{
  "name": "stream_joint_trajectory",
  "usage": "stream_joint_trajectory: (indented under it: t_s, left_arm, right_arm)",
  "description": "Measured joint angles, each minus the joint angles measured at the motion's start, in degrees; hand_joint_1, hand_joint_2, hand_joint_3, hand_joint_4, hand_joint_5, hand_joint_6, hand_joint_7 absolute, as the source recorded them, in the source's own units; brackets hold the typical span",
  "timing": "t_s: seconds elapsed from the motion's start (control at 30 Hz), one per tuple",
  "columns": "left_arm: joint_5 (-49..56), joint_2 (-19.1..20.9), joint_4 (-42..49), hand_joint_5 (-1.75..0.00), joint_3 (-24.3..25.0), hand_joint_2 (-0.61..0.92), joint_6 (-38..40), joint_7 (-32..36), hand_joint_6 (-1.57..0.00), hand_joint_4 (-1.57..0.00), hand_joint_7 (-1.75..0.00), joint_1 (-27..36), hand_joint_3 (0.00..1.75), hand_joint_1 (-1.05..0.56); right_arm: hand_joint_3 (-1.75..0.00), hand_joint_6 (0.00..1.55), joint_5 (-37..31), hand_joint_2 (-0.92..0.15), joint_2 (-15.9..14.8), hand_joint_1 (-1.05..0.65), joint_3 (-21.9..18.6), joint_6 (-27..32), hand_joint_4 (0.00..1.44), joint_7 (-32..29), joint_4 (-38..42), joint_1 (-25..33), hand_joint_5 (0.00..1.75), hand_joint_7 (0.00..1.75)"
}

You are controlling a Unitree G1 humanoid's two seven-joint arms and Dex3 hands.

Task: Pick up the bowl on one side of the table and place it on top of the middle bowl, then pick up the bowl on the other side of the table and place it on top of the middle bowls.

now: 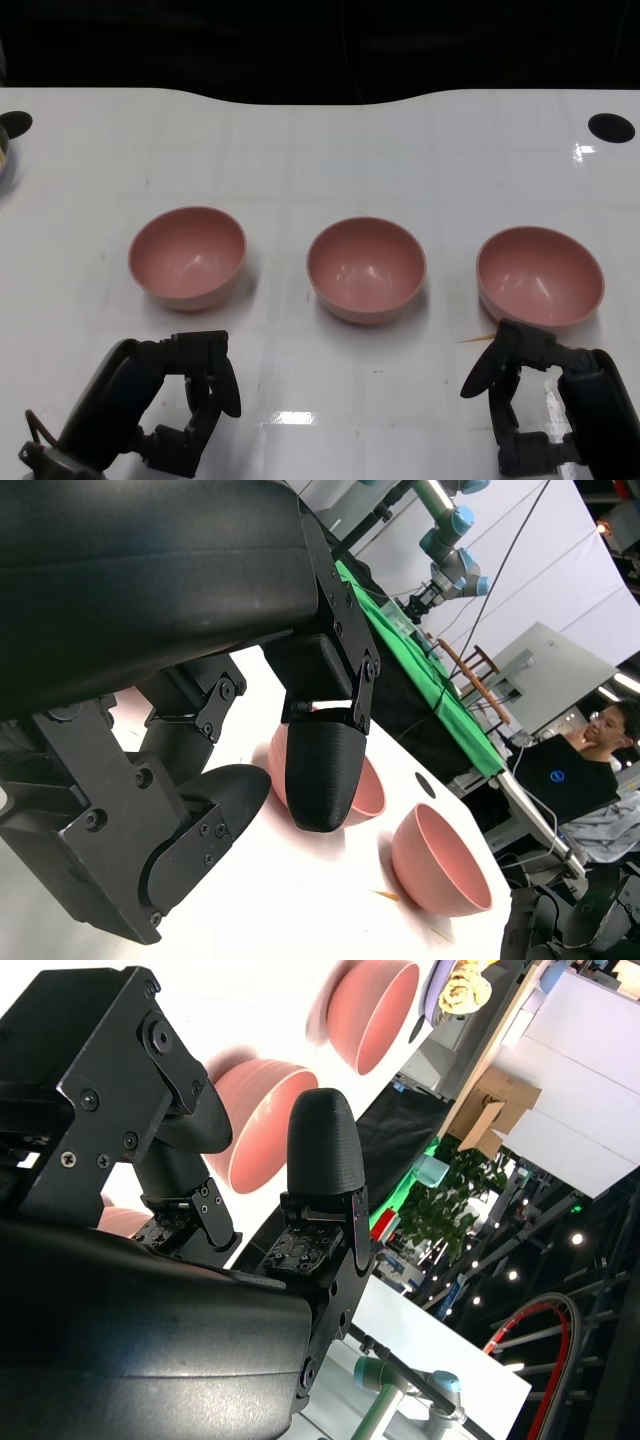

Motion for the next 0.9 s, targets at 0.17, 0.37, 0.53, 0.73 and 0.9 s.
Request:
stream_joint_trajectory:
  t_s: [0.17,0.37,0.53,0.73,0.9]
  left_arm:
    - [0.0,0.0,0.0,-1.59,0.0,0.20,0.0,0.0,-0.92,-0.99,-1.38,0.0,1.59,-0.01]
    - [0.0,0.1,0.0,-1.58,0.0,0.21,0.0,0.0,-0.92,-0.99,-1.38,0.0,1.57,-0.01]
    - [0.0,0.1,0.0,-1.58,0.0,0.22,0.0,0.0,-0.91,-0.98,-1.38,0.0,1.57,-0.01]
    - [0.0,0.0,0.2,-1.51,0.1,0.21,-0.1,0.0,-0.88,-0.92,-1.29,-0.1,1.54,-0.03]
    - [0.0,-0.1,2.1,-1.33,1.0,0.25,-0.4,0.8,-0.89,-0.83,-0.94,-0.9,1.35,-0.03]
  right_arm:
    - [-1.66,0.84,0.0,-0.14,0.0,0.22,0.0,0.0,0.90,0.0,0.0,-0.1,1.73,1.39]
    - [-1.66,0.84,0.0,-0.14,0.0,0.21,0.0,0.0,0.90,0.0,0.1,-0.2,1.74,1.39]
    - [-1.66,0.84,0.0,-0.14,0.0,0.21,0.0,-0.7,0.90,-0.1,1.0,-0.4,1.73,1.38]
    - [-1.66,0.84,-0.1,-0.14,0.0,0.21,0.0,-0.8,0.90,-0.2,1.1,-0.4,1.73,1.38]
    - [-1.65,0.84,-0.8,-0.14,-0.1,0.20,0.0,-1.1,0.90,-0.6,1.9,-0.7,1.72,1.38]
